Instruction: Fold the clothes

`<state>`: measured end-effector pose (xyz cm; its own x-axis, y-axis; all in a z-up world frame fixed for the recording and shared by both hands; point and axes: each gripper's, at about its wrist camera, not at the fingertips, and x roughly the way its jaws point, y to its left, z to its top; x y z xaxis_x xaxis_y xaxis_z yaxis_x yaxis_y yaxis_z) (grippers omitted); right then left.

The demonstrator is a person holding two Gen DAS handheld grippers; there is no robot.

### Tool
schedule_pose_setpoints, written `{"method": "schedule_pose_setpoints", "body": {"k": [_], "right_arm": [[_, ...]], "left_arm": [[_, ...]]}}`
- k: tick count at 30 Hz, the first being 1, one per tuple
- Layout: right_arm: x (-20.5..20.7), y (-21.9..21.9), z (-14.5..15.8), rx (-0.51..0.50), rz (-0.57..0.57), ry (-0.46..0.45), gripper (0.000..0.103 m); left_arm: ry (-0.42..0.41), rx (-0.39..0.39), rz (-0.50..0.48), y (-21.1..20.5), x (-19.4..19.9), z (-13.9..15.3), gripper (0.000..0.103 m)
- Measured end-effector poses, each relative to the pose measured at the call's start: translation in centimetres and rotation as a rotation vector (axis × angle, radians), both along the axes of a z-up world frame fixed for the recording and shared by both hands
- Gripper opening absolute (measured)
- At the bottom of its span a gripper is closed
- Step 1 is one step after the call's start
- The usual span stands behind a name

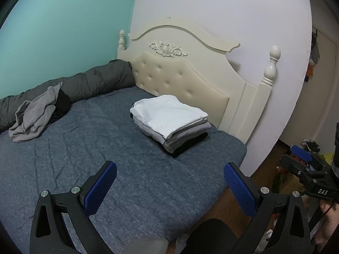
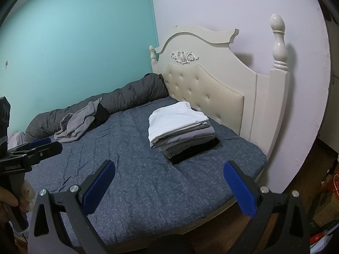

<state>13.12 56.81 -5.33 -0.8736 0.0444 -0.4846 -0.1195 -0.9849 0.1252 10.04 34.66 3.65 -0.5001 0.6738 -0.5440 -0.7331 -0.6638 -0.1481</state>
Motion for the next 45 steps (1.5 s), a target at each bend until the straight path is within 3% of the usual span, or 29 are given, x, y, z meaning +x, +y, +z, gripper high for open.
{"method": "schedule_pose_setpoints", "body": {"k": [45], "right_arm": [[-0.1, 0.11, -0.26, -0.015, -0.003, -0.004, 0.103]], "left_arm": [[0.007, -0.005, 0.021, -0.31, -0.22, 0.05, 0.103]]}}
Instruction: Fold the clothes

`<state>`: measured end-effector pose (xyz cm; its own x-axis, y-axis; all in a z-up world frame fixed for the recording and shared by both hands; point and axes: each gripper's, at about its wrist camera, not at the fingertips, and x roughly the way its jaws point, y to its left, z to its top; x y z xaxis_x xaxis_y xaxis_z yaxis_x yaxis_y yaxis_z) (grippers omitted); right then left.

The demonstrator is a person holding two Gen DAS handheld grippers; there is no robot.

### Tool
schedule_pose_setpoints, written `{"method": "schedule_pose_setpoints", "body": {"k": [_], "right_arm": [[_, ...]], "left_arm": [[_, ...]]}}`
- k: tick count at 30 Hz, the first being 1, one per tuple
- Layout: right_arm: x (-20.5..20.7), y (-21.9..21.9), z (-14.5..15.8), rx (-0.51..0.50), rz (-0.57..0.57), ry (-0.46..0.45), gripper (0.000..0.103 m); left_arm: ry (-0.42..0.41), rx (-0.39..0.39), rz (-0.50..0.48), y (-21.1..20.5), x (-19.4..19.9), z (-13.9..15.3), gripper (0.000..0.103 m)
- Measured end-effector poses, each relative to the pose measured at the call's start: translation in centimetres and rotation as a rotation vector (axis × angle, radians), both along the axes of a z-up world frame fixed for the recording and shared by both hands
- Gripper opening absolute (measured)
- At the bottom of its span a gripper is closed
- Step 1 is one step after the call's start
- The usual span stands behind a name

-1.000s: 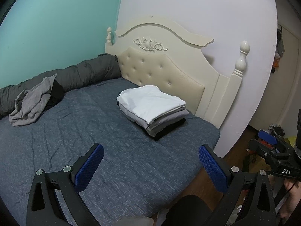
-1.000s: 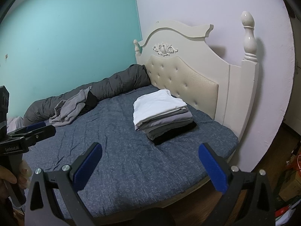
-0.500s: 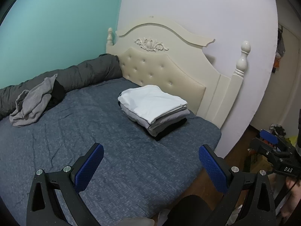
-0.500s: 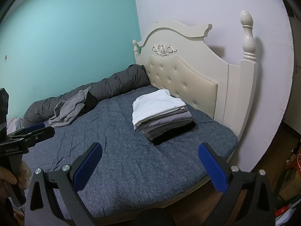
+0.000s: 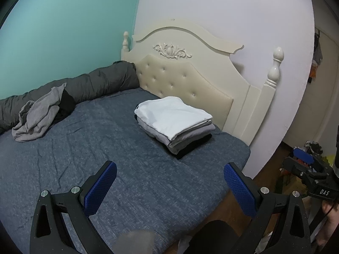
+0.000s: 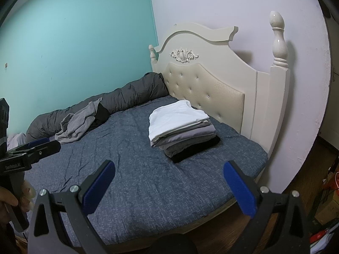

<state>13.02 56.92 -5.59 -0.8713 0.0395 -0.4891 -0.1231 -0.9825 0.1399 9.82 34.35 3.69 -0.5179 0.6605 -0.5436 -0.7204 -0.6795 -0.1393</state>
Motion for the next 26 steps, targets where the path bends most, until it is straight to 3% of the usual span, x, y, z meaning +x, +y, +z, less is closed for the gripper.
{"method": "schedule_pose_setpoints", "body": {"k": [26], "right_arm": [[0.22, 0.26, -0.11, -0.001, -0.006, -0.001, 0.103]], "left_arm": [[0.0, 0.002, 0.002, 0.0, 0.07, -0.21, 0.103]]}}
